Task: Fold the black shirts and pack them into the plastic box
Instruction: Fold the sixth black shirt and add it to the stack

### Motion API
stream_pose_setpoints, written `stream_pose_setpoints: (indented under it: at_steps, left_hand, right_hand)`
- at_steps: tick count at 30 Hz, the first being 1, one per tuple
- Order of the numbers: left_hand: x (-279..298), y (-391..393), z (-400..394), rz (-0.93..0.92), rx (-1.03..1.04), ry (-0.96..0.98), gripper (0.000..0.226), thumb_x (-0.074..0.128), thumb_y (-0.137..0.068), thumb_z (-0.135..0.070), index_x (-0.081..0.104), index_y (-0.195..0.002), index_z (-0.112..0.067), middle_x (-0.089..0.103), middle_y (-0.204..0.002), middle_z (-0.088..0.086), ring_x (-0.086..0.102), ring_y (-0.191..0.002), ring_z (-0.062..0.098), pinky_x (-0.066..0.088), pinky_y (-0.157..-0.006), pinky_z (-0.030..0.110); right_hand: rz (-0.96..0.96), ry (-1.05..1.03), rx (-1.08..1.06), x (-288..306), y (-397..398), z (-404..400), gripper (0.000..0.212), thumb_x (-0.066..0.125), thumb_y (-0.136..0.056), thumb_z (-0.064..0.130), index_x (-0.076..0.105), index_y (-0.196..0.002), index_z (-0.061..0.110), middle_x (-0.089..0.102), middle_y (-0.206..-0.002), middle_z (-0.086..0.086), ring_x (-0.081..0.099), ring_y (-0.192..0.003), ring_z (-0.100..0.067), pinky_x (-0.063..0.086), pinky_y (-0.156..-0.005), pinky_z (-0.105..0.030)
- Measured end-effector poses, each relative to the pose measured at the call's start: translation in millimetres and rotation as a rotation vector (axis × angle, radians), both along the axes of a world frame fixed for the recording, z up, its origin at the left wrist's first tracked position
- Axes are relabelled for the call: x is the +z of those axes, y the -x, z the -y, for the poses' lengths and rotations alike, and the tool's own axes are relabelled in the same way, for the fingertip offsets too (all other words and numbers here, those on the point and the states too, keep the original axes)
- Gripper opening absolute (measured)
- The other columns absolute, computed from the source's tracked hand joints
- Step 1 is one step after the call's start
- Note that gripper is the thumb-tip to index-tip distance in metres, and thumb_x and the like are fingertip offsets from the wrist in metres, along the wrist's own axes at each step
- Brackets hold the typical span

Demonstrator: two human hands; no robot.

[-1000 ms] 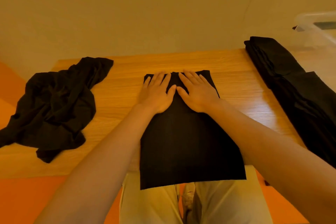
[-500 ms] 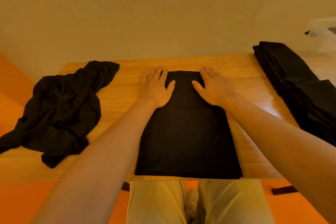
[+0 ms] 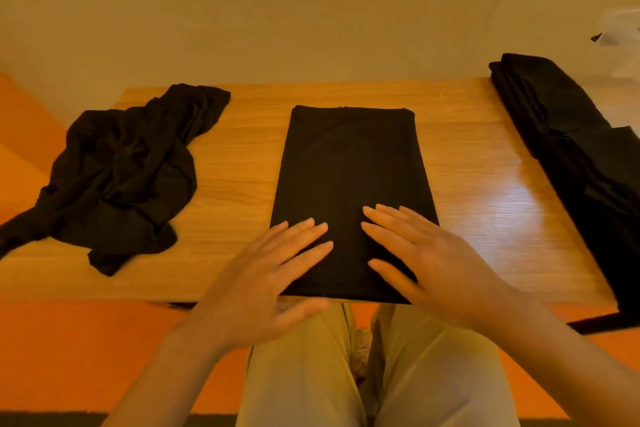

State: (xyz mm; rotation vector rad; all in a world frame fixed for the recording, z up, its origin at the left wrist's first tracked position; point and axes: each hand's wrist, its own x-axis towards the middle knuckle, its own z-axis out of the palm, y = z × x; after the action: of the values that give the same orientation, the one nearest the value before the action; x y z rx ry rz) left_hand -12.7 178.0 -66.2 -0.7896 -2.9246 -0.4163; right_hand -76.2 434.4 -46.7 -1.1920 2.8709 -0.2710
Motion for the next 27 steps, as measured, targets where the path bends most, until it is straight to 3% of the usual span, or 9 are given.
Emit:
stream_pose_setpoints:
  at_steps: [3,6,8,10,12,22,27]
  left_hand:
    - [-9.7,-16.8,8.8,-0.111,-0.028,0.004,0.056,0.05,-0.093,-0.05,0.045,-0.141,-0.022,0.04,-0.151,-0.001,0.032,-0.142,0.014,0.028,-0.115,0.037]
    - [-16.3,-25.4,11.8,-0.223,-0.015,-0.032,0.043,0.053,-0.093,-0.033,0.053,-0.134,-0.02,0.05,-0.143,0.001,0.042,-0.136,0.015,0.039,-0.109,0.038]
    - [-17.5,-27.6,10.7,-0.26,-0.014,-0.046,0.038,0.053,-0.094,-0.03,0.058,-0.131,-0.019,0.052,-0.14,0.001,0.044,-0.134,0.015,0.039,-0.109,0.036]
    - [-17.9,-28.1,10.2,-0.277,-0.019,-0.051,0.037,0.052,-0.095,-0.03,0.058,-0.13,-0.019,0.052,-0.139,0.001,0.044,-0.134,0.014,0.036,-0.111,0.033]
    - [-17.7,-27.5,10.8,-0.278,-0.021,-0.058,0.036,0.051,-0.096,-0.031,0.057,-0.129,-0.019,0.052,-0.139,0.0,0.044,-0.134,0.013,0.036,-0.111,0.032]
    - [-7.4,-33.6,6.1,-0.262,0.007,-0.207,0.028,0.059,-0.09,-0.027,0.072,-0.109,-0.012,0.065,-0.121,-0.001,0.058,-0.118,0.01,0.048,-0.098,0.031]
    - [-5.1,-37.2,5.0,-0.252,0.076,-0.321,0.027,0.057,-0.088,-0.018,0.072,-0.109,-0.01,0.068,-0.113,-0.002,0.06,-0.113,0.008,0.047,-0.099,0.025]
  right_hand:
    - [-0.023,0.09,0.062,-8.6,-23.4,-8.9,0.048,0.036,-0.096,0.05,0.051,-0.135,0.025,0.045,-0.145,0.005,0.036,-0.137,-0.009,0.026,-0.113,-0.034]
    - [-0.117,0.042,0.092,-22.7,-34.9,-16.5,0.058,0.04,-0.093,0.056,0.039,-0.142,0.026,0.038,-0.149,0.005,0.029,-0.141,-0.012,0.025,-0.112,-0.04]
    - [-0.189,0.063,0.088,-30.8,-36.0,-18.7,0.056,0.05,-0.092,0.043,0.035,-0.143,0.024,0.039,-0.149,0.001,0.031,-0.14,-0.015,0.028,-0.111,-0.042]
    - [-0.227,0.117,0.082,-34.5,-35.1,-19.1,0.063,0.066,-0.083,0.027,0.04,-0.14,0.022,0.046,-0.144,-0.002,0.037,-0.136,-0.017,0.033,-0.108,-0.043]
    - [-0.262,0.12,0.084,-34.6,-34.4,-19.3,0.066,0.071,-0.076,0.022,0.046,-0.137,0.02,0.049,-0.142,-0.003,0.041,-0.134,-0.019,0.034,-0.107,-0.044]
    - [-0.241,0.251,0.113,-36.1,-39.7,-31.5,0.041,0.057,-0.088,0.026,0.058,-0.129,0.019,0.054,-0.137,0.0,0.043,-0.131,-0.016,0.036,-0.106,-0.039]
    - [-0.157,0.352,0.088,-22.7,-40.6,-42.7,0.034,0.049,-0.09,0.032,0.069,-0.114,0.019,0.065,-0.122,0.004,0.053,-0.12,-0.006,0.047,-0.096,-0.025]
